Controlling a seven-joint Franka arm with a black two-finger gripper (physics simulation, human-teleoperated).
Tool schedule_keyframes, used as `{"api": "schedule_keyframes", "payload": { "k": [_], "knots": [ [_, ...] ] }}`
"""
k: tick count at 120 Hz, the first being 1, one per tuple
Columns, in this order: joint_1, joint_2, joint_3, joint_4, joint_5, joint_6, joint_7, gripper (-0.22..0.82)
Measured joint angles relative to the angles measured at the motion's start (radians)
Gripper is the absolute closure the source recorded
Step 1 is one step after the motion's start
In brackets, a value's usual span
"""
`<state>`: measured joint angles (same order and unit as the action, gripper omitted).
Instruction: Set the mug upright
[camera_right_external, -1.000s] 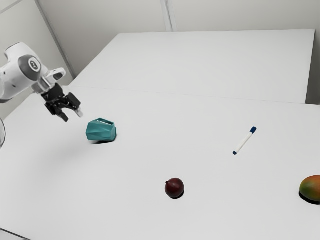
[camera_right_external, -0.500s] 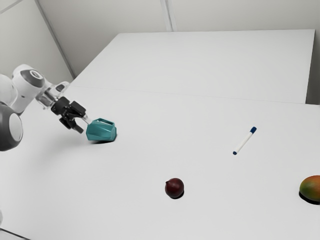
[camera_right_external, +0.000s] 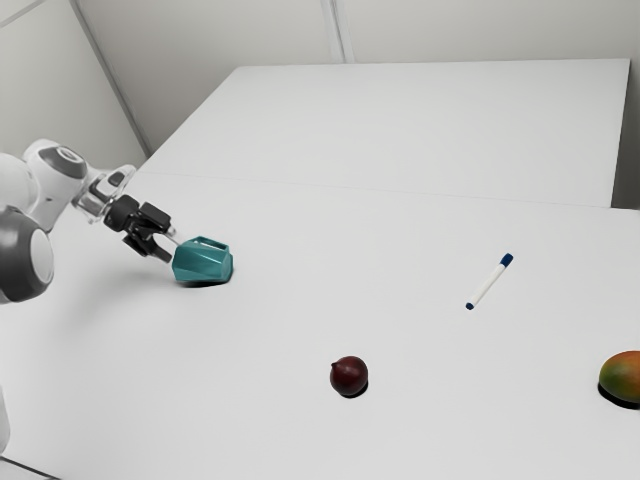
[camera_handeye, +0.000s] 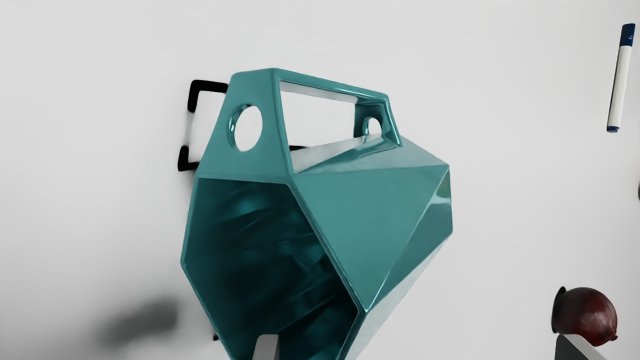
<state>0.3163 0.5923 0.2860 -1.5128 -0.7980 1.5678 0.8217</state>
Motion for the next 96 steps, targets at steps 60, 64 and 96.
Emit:
{"api": "schedule_keyframes", "payload": {
  "k": [60, 64, 96],
  "knots": [
    [-0.008, 0.037, 0.001, -0.018, -0.122, 0.103, 0.026, 0.32],
    [-0.006, 0.037, 0.001, -0.019, -0.129, 0.103, 0.026, 0.36],
    [-0.005, 0.050, 0.001, -0.041, -0.190, 0.095, 0.028, 0.52]
  ]
}}
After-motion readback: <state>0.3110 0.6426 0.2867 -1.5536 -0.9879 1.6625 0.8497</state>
